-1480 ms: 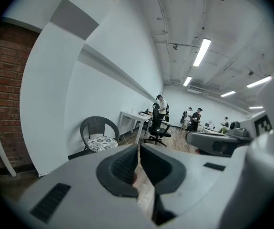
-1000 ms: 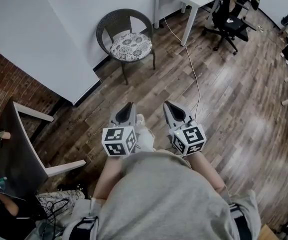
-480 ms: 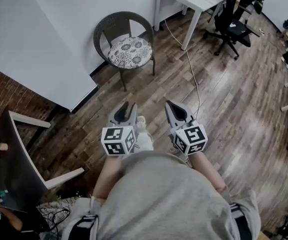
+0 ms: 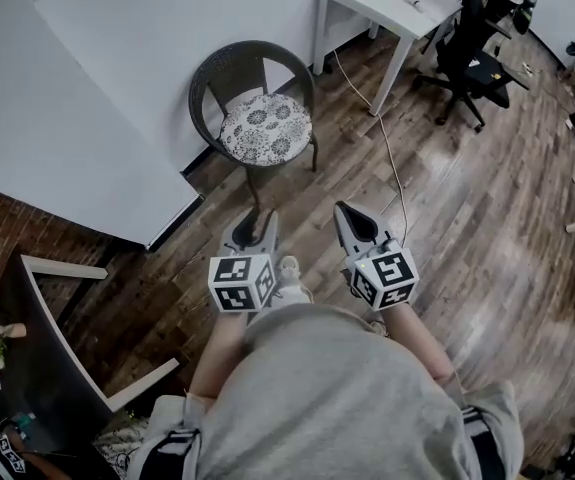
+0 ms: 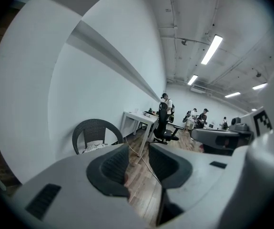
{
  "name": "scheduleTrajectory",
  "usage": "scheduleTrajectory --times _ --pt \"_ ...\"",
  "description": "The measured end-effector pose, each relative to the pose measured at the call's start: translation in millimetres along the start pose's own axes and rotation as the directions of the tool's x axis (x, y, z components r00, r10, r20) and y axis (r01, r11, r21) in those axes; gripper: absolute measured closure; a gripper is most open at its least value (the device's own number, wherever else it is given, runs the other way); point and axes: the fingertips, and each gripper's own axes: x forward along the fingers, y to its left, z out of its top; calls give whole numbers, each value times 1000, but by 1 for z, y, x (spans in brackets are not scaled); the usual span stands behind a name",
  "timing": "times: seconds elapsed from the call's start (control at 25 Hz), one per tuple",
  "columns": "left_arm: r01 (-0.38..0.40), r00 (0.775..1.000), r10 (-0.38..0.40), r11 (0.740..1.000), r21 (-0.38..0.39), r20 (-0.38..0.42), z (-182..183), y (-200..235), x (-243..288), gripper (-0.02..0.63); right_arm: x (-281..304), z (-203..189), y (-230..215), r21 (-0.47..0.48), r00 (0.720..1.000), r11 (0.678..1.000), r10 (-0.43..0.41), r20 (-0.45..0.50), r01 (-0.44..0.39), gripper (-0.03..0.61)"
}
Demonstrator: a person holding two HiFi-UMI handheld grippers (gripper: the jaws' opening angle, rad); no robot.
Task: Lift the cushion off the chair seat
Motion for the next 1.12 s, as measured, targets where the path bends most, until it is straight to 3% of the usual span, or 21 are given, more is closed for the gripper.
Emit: scheduleTrajectory --times 0.6,1.12 --pt "5 999 -5 1000 6 -42 53 85 120 482 140 41 -54 -13 1000 1000 -25 -1 25 577" --pt "-30 995 29 999 -15 -96 45 122 182 471 196 30 -85 -5 999 1000 -18 -44 18 577"
